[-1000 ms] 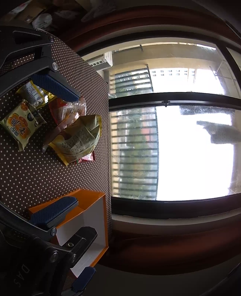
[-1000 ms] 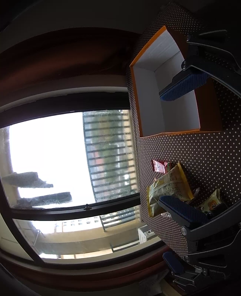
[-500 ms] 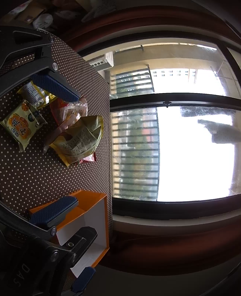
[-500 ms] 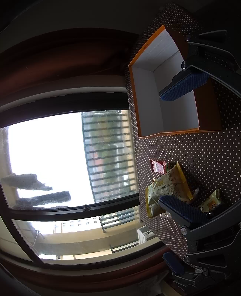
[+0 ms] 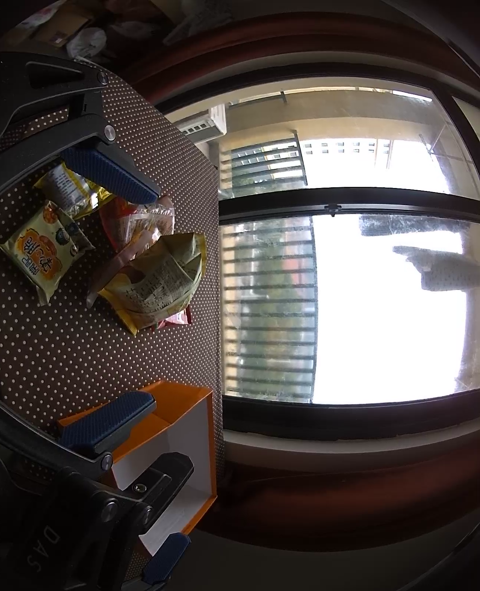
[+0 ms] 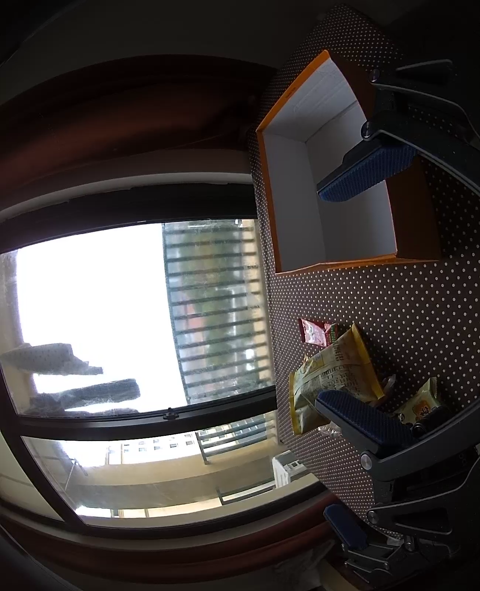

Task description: Organize snacks

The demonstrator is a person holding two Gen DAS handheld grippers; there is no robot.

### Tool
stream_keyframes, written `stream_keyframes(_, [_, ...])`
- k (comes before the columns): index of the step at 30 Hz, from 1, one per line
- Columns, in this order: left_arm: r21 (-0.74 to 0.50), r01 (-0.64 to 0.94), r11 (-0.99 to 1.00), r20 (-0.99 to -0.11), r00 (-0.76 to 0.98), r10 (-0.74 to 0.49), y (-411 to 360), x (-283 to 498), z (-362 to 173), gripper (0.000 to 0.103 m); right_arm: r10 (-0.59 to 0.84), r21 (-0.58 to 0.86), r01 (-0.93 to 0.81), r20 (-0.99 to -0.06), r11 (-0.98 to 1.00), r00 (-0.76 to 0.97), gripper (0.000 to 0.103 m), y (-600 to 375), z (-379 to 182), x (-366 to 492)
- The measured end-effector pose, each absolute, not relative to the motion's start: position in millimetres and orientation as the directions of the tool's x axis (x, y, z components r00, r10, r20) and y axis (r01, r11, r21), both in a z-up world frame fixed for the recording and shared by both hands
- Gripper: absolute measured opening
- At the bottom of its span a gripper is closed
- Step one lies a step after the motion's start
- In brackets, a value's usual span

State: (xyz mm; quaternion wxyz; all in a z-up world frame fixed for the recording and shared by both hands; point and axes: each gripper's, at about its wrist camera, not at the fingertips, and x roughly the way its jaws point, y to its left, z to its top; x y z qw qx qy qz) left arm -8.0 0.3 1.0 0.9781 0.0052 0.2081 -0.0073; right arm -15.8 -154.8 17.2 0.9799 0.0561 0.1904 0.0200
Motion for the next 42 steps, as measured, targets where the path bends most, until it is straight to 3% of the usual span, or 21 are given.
stream_keyframes(27, [0.027,-0.011,1.0,-0.408,0.913,0.021,14,-2,-5,0.101,0.083,0.1,-0.046,-0.398,0.994,0.914,0.103,-135,10,-4])
stream_keyframes(42, [0.03,-0.069,0.997,-0.477,0.876,0.075,47,28,-35,0.101,0.145,0.108,-0.107,-0.468,0.988,0.872,0.103,-99,-14,32])
